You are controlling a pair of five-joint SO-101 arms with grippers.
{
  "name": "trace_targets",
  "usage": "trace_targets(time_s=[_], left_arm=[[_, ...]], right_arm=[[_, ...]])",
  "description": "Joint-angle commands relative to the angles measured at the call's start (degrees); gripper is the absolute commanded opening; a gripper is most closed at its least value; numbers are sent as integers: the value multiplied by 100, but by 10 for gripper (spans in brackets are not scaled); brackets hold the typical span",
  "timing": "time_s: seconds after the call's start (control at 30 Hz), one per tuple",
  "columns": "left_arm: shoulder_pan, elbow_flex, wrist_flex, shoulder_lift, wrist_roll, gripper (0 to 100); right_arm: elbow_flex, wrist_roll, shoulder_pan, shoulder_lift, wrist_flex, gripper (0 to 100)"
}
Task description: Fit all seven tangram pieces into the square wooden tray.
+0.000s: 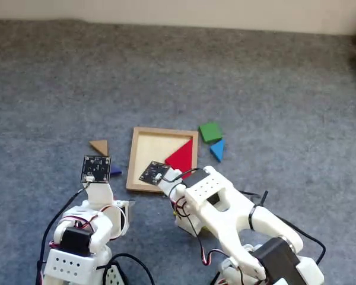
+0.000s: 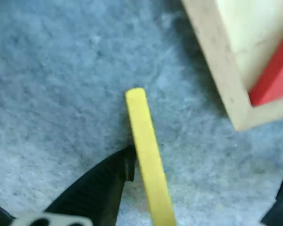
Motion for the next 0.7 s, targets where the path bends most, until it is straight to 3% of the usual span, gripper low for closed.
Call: trace_targets(time_s=[0.0,0.3,0.67], left_arm=[[22,127,35,-110,44,179],[22,127,35,-110,44,179],[22,127,35,-110,44,179]], right_arm=[[84,88,-31,145,-31,426],[75,97,-22,136,-31,235],[-198,97,655,-189,22,166]])
